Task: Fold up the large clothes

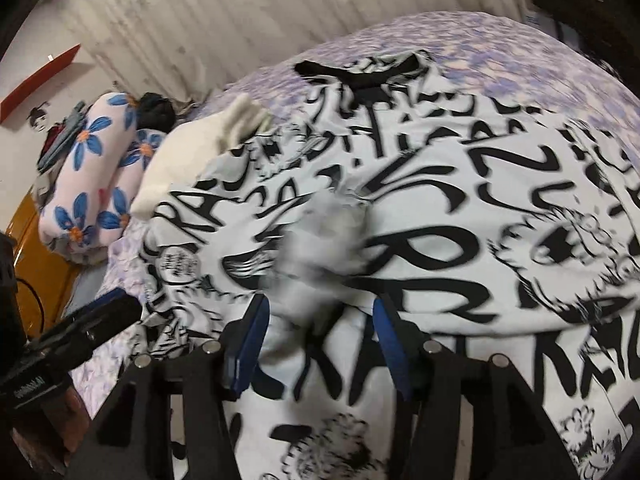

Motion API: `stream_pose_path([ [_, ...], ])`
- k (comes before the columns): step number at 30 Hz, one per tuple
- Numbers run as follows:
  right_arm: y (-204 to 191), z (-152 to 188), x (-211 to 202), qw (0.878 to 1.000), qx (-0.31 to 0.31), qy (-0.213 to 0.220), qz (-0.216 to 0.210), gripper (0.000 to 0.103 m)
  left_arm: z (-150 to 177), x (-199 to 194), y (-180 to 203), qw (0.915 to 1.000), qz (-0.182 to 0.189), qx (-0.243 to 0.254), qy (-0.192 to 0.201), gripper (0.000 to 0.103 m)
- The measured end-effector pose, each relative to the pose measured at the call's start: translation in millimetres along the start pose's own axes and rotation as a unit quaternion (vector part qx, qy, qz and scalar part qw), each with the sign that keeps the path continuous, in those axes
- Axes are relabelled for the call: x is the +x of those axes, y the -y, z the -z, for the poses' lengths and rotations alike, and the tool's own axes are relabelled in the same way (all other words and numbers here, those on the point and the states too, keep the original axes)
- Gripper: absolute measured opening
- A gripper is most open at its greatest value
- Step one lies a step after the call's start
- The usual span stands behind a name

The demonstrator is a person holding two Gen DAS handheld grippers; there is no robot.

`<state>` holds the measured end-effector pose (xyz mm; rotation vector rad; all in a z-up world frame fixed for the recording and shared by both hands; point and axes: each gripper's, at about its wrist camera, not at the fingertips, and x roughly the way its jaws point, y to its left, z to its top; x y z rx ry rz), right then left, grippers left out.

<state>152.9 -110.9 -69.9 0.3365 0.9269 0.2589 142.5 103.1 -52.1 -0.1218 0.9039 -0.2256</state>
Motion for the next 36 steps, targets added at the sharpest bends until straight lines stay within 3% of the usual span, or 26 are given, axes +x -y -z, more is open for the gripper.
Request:
stream_pose_path([
  [9, 20.5, -3.2, 13.8, 0.999, 0.027, -0.021, 0.020, 0.054, 35.3, 23.1, -57.3, 0.9931, -0.100, -0.030, -0.053, 0.077],
  [14, 47.9, -10.2, 33.2, 0.996, 0.073, -0.040, 0.021, 0.054, 40.0, 39.1, -77.7, 0.9904, -0.104, -0.060, -0.067, 0.077],
  [18, 46.6, -19.0, 45.4, 0.997, 0.074, -0.037, 0.008, 0.054, 38.3, 46.3, -83.9, 0.9902, -0.097, -0.074, -0.068, 0.077],
  [20, 37.6, -24.1, 54.7, 0.997, 0.061, -0.050, -0.010, 0.043, 38.2, 48.8, -84.1, 0.9903, -0.096, -0.073, -0.068, 0.077],
  [21, 30.3, -27.0, 58.7, 0.997, 0.044, -0.058, -0.008, 0.017, 38.4, 49.3, -83.4, 0.9904, -0.098, -0.070, -0.069, 0.077],
  [22, 21.0, -30.5, 58.8, 0.998, 0.023, -0.061, -0.011, 0.006, 38.3, 49.8, -83.0, 0.9903, -0.099, -0.069, -0.069, 0.077],
  [24, 4.0, -38.9, 43.5, 0.999, -0.010, -0.032, -0.015, 0.005, 38.9, 49.0, -82.1, 0.9904, -0.101, -0.065, -0.068, 0.077],
  [26, -14.9, -53.8, 11.6, 0.998, -0.048, 0.028, -0.008, 0.004, 39.0, 47.2, -81.9, 0.9906, -0.100, -0.066, -0.066, 0.077],
  [30, -19.0, -79.8, -43.9, 0.991, -0.056, 0.123, 0.025, 0.004, 38.8, 44.1, -83.6, 0.9905, -0.098, -0.073, -0.063, 0.077],
  [33, -5.1, -86.5, -54.4, 0.986, -0.054, 0.137, 0.072, 0.004, 39.4, 42.8, -84.2, 0.9907, -0.095, -0.075, -0.062, 0.077],
  [36, 21.2, -78.5, -33.8, 0.988, -0.038, 0.100, 0.115, 0.004, 40.7, 42.8, -84.3, 0.9911, -0.088, -0.076, -0.065, 0.077],
])
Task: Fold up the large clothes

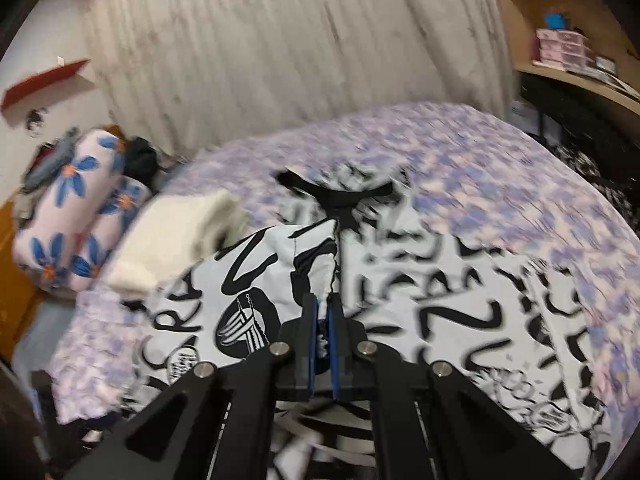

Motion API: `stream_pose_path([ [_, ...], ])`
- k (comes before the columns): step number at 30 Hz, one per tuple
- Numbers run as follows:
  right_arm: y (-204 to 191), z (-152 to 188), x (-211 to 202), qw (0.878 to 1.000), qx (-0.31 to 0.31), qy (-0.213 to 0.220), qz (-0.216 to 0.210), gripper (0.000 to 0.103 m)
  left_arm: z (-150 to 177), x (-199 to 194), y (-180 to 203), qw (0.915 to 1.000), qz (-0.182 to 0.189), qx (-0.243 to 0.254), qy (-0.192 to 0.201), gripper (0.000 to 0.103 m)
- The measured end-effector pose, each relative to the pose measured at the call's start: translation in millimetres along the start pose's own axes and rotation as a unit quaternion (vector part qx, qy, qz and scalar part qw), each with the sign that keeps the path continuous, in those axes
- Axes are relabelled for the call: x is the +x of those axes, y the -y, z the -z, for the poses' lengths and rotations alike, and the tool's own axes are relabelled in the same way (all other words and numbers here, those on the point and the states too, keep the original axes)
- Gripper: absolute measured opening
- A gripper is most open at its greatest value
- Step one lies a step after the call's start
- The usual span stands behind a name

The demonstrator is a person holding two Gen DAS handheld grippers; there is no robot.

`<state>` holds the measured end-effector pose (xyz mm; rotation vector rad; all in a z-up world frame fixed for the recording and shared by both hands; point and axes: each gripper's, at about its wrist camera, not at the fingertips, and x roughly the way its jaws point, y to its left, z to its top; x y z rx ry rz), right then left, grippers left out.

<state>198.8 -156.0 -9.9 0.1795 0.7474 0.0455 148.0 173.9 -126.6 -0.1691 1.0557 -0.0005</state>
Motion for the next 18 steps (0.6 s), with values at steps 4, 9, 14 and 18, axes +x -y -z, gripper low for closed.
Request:
stream_pose_path([
  [4, 28.4, 39.1, 60.3, 0.993, 0.001, -0.104, 0.051, 0.009, 0.5, -0.9, -1.2, 0.9999, 0.008, 0.000, -0.008, 0.077],
  [9, 69.4, 59.9, 49.7, 0.986, 0.113, -0.119, -0.032, 0.038, -7.1, -20.1, -13.9, 0.9979, 0.063, -0.015, -0.010, 0.077],
  [14, 77.5, 60.2, 41.6, 0.979, 0.142, -0.128, -0.069, 0.049, -29.4, -22.9, -45.7, 0.9952, 0.084, -0.049, -0.005, 0.077],
  [18, 77.0, 64.5, 50.0, 0.977, 0.143, -0.139, -0.078, 0.049, -42.3, 9.5, -60.2, 0.9935, 0.087, -0.062, -0.040, 0.076],
])
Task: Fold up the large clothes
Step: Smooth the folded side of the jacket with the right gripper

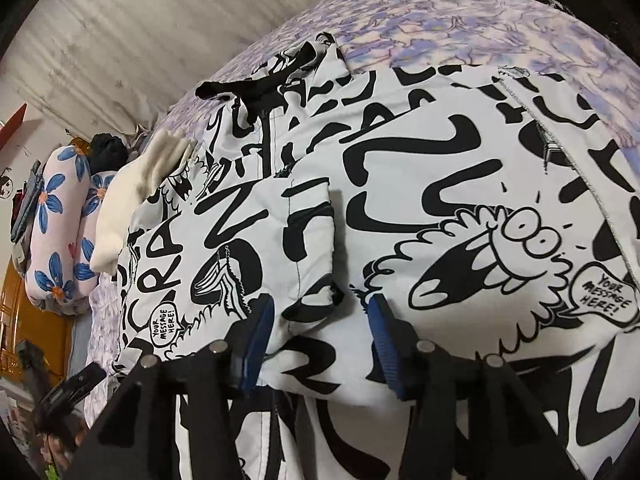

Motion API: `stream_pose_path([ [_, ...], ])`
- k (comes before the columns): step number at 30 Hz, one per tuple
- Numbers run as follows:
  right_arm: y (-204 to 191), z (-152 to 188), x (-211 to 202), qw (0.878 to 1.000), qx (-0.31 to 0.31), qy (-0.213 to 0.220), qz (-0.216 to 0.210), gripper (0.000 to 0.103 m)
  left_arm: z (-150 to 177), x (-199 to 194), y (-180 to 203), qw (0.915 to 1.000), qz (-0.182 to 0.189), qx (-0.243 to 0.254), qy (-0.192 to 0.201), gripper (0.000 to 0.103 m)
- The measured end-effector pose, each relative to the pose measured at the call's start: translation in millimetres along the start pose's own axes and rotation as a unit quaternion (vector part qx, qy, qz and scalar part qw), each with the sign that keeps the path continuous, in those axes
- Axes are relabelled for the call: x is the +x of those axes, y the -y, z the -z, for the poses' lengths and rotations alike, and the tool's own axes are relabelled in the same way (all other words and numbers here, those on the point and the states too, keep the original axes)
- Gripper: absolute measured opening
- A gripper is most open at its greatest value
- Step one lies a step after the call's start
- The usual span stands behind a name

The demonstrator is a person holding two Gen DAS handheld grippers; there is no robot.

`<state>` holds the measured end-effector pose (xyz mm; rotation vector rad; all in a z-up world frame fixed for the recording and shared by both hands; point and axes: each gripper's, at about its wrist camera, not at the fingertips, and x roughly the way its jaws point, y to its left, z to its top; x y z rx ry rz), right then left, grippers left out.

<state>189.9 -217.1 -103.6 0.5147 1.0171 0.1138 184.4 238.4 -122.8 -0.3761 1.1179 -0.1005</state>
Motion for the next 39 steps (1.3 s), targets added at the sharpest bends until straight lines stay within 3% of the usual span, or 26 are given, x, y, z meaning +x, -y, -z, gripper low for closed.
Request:
stream_pose_path([
  [4, -6.6, 0.4, 12.8, 1.000, -0.010, -0.006, -0.013, 0.049, -8.7, 38.9, -9.9, 0.9971, 0.051, -0.021, -0.053, 0.076],
  [6, -13.6, 0.1, 17.3, 1.000, -0.028, -0.007, -0.011, 0.045, -8.4, 44.9, -4.8, 0.9974, 0.047, -0.010, -0.054, 0.076],
  [7, -18.0, 0.1, 18.7, 0.999, -0.043, -0.010, -0.005, 0.026, -8.9, 45.3, 0.3, 0.9978, 0.042, 0.002, -0.051, 0.067],
  [9, -27.5, 1.9, 13.6, 0.996, -0.081, 0.007, 0.021, 0.019, -9.0, 42.7, 10.8, 0.9981, 0.039, 0.024, -0.041, 0.043],
  [11, -34.3, 4.6, 3.2, 0.993, -0.105, 0.036, 0.034, 0.011, -5.5, 39.2, 16.6, 0.9991, 0.011, 0.035, -0.022, 0.036],
  [13, -30.3, 6.0, 13.2, 0.993, -0.102, 0.022, 0.047, 0.010, 0.3, 42.3, 21.8, 0.9980, -0.016, 0.060, -0.011, 0.035],
  [15, -24.2, 6.7, 27.2, 0.995, -0.087, -0.005, 0.053, 0.011, 5.4, 48.9, 25.1, 0.9969, -0.037, 0.069, -0.007, 0.037],
  [18, -25.5, 0.6, 18.3, 0.996, -0.081, -0.008, 0.040, 0.015, 3.1, 38.3, 34.9, 0.9945, -0.060, 0.086, 0.003, 0.047],
  [20, -22.6, -8.4, 7.5, 0.997, -0.072, -0.010, 0.012, 0.026, -0.8, 28.4, 42.4, 0.9926, -0.060, 0.105, 0.012, 0.064],
  [21, -21.1, -11.4, 5.0, 0.998, -0.068, -0.008, 0.006, 0.038, -5.6, 22.1, 45.3, 0.9918, -0.050, 0.115, 0.020, 0.072],
  [22, -18.9, -19.3, 1.6, 0.998, -0.062, 0.000, 0.000, 0.048, -11.5, 19.5, 47.7, 0.9915, -0.044, 0.120, 0.026, 0.073],
  [23, -18.0, -23.1, 0.2, 0.998, -0.060, 0.002, -0.002, 0.051, -19.0, 18.2, 49.4, 0.9910, -0.041, 0.124, 0.030, 0.073],
  [27, -19.1, -53.6, 19.5, 0.999, -0.049, -0.007, -0.020, 0.051, -58.1, 40.8, 49.5, 0.9929, -0.032, 0.114, 0.015, 0.073],
  [32, -22.6, -77.7, 61.6, 0.998, -0.047, -0.034, -0.008, 0.052, -101.0, 86.6, 33.4, 0.9959, -0.042, 0.079, -0.013, 0.073],
  [34, -26.3, -79.3, 69.4, 0.998, -0.061, -0.031, -0.007, 0.053, -111.8, 99.0, 28.8, 0.9974, -0.027, 0.063, -0.021, 0.073],
  [35, -28.7, -79.3, 71.2, 0.997, -0.072, -0.027, 0.001, 0.051, -116.8, 102.5, 27.6, 0.9980, -0.023, 0.056, -0.020, 0.073],
  [36, -32.9, -79.9, 72.7, 0.996, -0.088, -0.022, 0.012, 0.040, -120.5, 104.5, 27.5, 0.9983, -0.020, 0.053, -0.016, 0.073],
  [37, -39.3, -80.8, 74.8, 0.993, -0.111, -0.021, 0.018, 0.009, -123.9, 106.0, 29.4, 0.9984, -0.021, 0.052, -0.011, 0.066],
  [38, -41.2, -81.0, 75.8, 0.993, -0.117, -0.025, 0.019, 0.001, -126.8, 104.9, 31.6, 0.9984, -0.019, 0.054, -0.003, 0.056],
  [39, -46.9, -82.2, 74.7, 0.991, -0.127, -0.016, 0.028, 0.001, -128.5, 103.7, 35.5, 0.9982, -0.009, 0.059, 0.000, 0.039],
])
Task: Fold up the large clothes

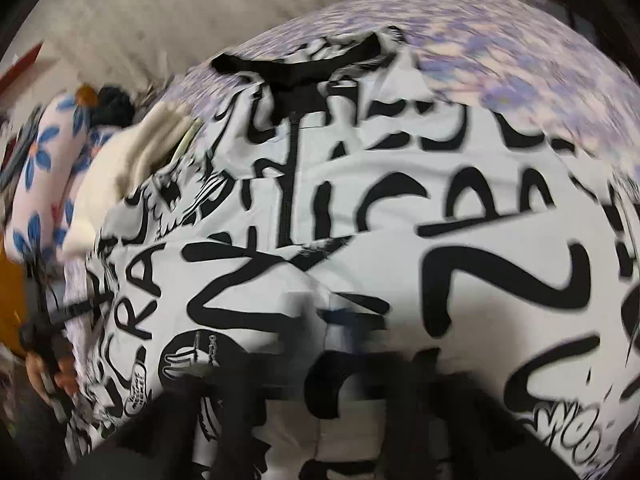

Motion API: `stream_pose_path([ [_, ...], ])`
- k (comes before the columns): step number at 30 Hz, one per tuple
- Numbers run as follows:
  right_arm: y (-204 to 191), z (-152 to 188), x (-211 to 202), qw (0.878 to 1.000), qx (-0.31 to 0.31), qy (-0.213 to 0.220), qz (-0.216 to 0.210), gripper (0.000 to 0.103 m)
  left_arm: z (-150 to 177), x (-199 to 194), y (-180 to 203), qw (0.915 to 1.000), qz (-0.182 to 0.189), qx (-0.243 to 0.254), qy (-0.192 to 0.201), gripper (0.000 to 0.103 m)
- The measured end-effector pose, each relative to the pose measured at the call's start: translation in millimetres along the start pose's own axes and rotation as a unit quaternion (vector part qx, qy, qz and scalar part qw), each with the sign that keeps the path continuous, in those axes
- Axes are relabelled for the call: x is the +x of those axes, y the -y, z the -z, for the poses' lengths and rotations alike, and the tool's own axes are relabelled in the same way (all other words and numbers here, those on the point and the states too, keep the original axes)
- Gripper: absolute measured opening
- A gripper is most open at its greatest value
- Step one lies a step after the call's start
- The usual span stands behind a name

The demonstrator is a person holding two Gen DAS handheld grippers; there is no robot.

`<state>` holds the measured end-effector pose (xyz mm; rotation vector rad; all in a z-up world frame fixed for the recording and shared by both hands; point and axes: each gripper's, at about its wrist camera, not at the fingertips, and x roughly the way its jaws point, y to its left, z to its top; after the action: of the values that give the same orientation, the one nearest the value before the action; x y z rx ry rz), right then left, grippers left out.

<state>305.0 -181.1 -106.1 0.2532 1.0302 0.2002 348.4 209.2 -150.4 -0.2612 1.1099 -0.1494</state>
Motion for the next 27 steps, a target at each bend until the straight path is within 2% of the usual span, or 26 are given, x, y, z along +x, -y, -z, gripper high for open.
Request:
stream_pose_path([
  [1, -4.7, -2.0, -2.5, 1.000, -0.010, 0.012, 0.009, 0.001, -0.9, -1.9, 5.6, 0.9999, -0.009, 0.005, 0.006, 0.036],
  [3, -12.1, -3.4, -5.1, 0.999, -0.028, 0.033, 0.024, 0.001, 2.8, -4.6, 19.8, 0.9979, -0.050, 0.032, 0.027, 0.032],
  [5, -18.1, -2.5, 5.1, 0.997, -0.044, 0.031, 0.054, 0.001, 8.3, 0.2, 28.6, 0.9947, -0.077, 0.057, 0.037, 0.033],
  [7, -18.0, 0.8, 23.1, 0.996, -0.052, 0.005, 0.079, 0.001, 10.3, 8.9, 25.4, 0.9942, -0.086, 0.056, 0.033, 0.043],
  [8, -18.1, 1.1, 21.9, 0.995, -0.051, 0.007, 0.081, 0.001, 9.2, 9.0, 23.0, 0.9947, -0.085, 0.048, 0.032, 0.046],
  [9, -17.9, 0.6, 19.4, 0.995, -0.050, 0.006, 0.081, 0.002, 7.1, 6.6, 21.3, 0.9947, -0.090, 0.039, 0.032, 0.054],
  [10, -16.9, -1.0, 13.7, 0.996, -0.041, 0.000, 0.083, 0.006, 6.4, 3.2, 19.9, 0.9944, -0.094, 0.036, 0.033, 0.058],
  [12, -14.9, -0.5, -0.4, 0.996, -0.026, 0.000, 0.082, 0.010, 6.8, -7.7, 25.1, 0.9926, -0.108, 0.042, 0.035, 0.059],
  [15, -19.7, 7.3, -24.8, 0.995, -0.032, 0.018, 0.088, 0.019, 17.2, -33.8, 37.8, 0.9840, -0.158, 0.068, 0.047, 0.059],
  [16, -22.6, 10.6, -30.4, 0.995, -0.035, 0.024, 0.088, 0.026, 20.9, -45.4, 40.6, 0.9829, -0.158, 0.075, 0.057, 0.059],
  [18, -29.4, 20.2, -41.5, 0.996, -0.039, 0.033, 0.077, 0.030, 30.3, -64.2, 54.3, 0.9825, -0.149, 0.083, 0.074, 0.059],
  [21, -43.8, 29.8, -44.2, 0.998, -0.034, 0.027, 0.051, 0.030, 47.7, -80.2, 72.1, 0.9873, -0.121, 0.076, 0.069, 0.059],
  [27, -89.5, 46.4, -40.8, 0.999, -0.041, 0.031, 0.000, 0.030, 85.7, -67.5, 120.8, 0.9964, -0.048, 0.039, 0.058, 0.059],
])
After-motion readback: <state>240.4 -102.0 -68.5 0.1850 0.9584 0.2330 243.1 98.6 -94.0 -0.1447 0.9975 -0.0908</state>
